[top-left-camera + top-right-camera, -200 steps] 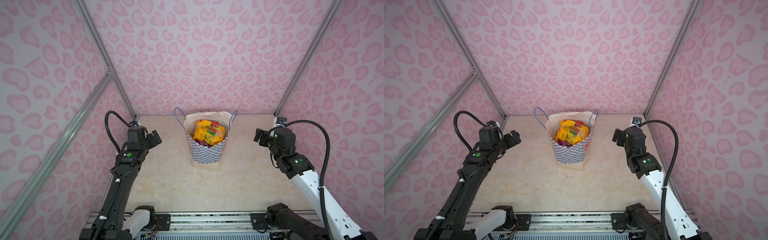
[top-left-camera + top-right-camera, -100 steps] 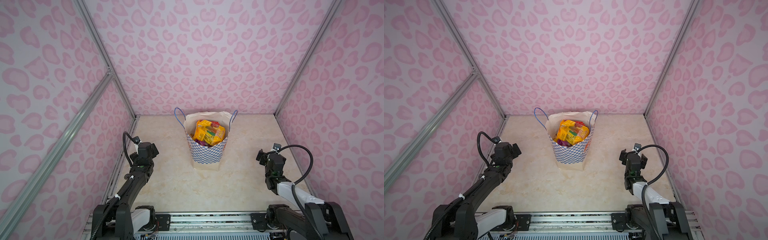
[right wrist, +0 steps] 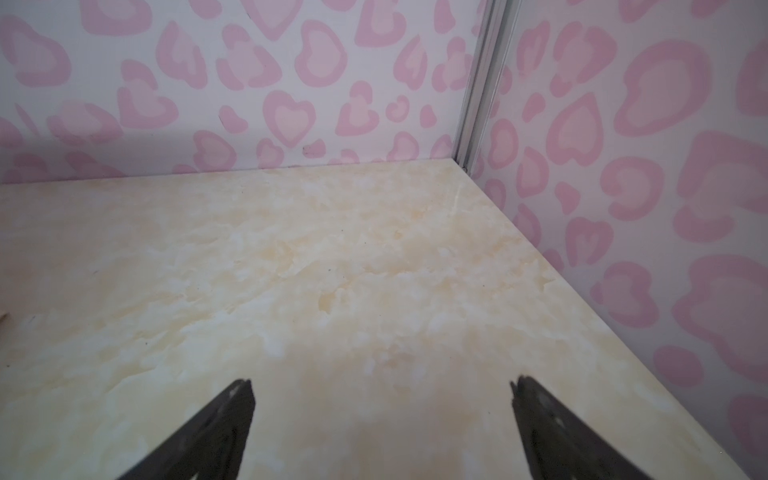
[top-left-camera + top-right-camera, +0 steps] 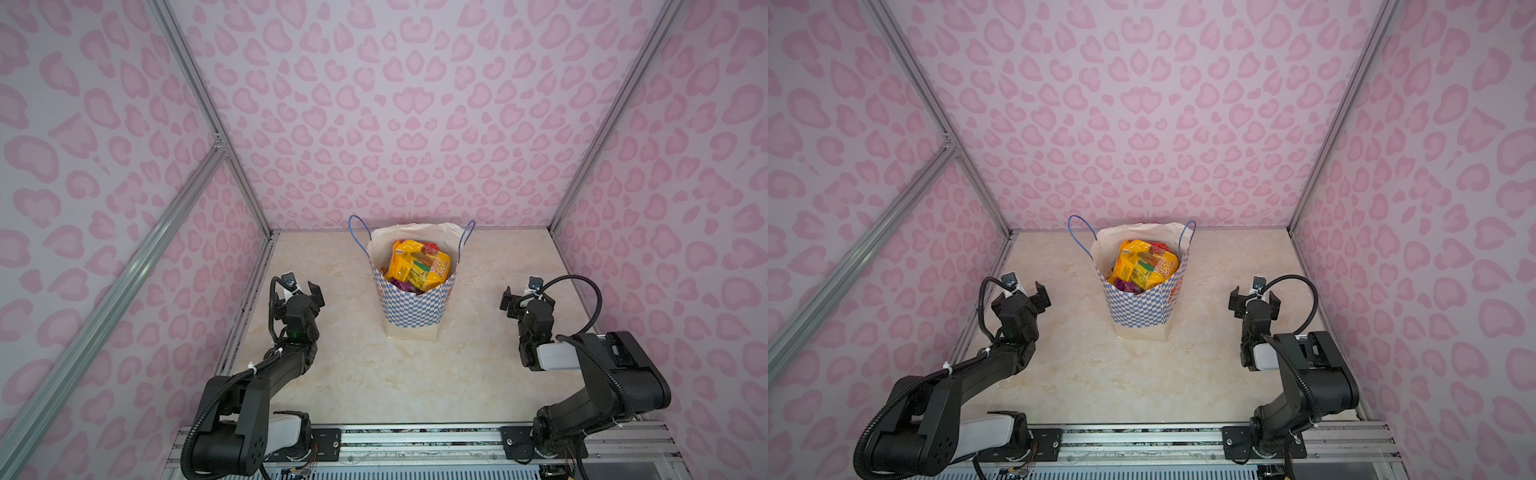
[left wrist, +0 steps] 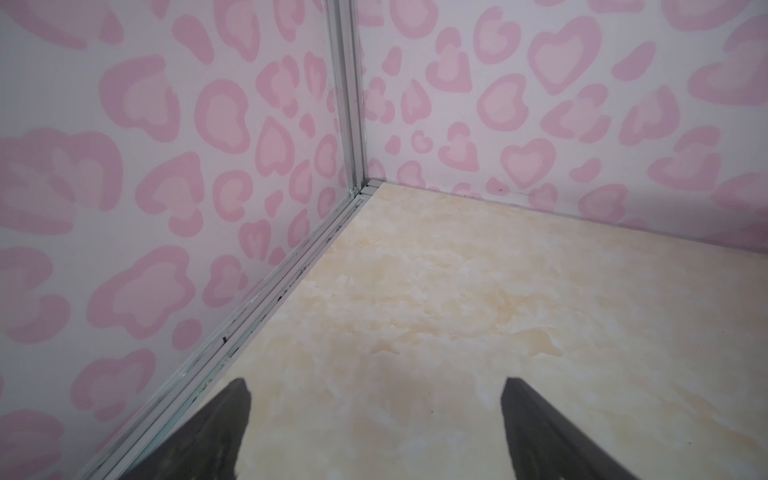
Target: Place the snacks into the paper bag
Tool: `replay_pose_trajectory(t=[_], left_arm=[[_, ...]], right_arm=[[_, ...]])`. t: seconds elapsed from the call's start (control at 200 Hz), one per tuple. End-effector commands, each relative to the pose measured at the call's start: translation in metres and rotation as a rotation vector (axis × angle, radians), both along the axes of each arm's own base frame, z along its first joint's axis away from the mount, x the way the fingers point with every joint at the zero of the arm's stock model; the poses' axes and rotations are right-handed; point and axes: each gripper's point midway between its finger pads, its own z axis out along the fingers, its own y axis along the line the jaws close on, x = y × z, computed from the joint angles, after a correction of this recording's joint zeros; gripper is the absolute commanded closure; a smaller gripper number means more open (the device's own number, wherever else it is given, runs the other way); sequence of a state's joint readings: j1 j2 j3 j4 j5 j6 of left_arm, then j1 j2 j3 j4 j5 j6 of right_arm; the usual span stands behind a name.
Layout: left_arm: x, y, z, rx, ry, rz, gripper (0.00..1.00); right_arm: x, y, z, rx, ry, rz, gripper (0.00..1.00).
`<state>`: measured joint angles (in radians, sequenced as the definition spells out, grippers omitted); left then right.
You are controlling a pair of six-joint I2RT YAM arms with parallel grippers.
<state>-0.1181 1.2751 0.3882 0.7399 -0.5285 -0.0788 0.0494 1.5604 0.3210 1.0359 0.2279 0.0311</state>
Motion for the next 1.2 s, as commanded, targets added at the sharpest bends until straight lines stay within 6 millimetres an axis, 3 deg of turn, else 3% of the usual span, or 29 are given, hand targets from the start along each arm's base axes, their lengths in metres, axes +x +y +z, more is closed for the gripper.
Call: replay_pose_trajectory(t=[0.0,0.09,0.23,0.675,0.775,0.935,1.195], left_arm=[[-0.01,-0.001,0.008,0.026,-0.056,0.008,0.03],[-0.012,0.005,-0.005,0.03,-0.044,0.039,0.03],[-0.005,-0.002,-0.022,0.035,-0.045,-0.005,0.03],[-0.011,-0.011,-0.021,0.035,-0.084,-0.068,0.03],[-0.007,-0.022,-0.028,0.019,-0.074,-0.178,0.03],[0.013,-0.011,-0.039,-0.038,-0.019,-0.163,0.03],[0.013,-0.007,-0.041,-0.056,-0.005,-0.157,0.03]], right_arm=[[0.001,0.0,0.002,0.003,-0.007,0.004,0.0],[0.001,0.001,0.002,0.0,-0.009,0.007,0.0],[0.001,0.0,0.002,-0.001,-0.013,0.005,0.0],[0.001,0.0,0.003,-0.003,-0.02,0.006,0.0],[0.001,0.0,0.003,-0.004,-0.019,0.006,0.0],[0.001,0.0,0.003,-0.004,-0.02,0.005,0.0],[0.001,0.0,0.002,-0.004,-0.018,0.005,0.0]])
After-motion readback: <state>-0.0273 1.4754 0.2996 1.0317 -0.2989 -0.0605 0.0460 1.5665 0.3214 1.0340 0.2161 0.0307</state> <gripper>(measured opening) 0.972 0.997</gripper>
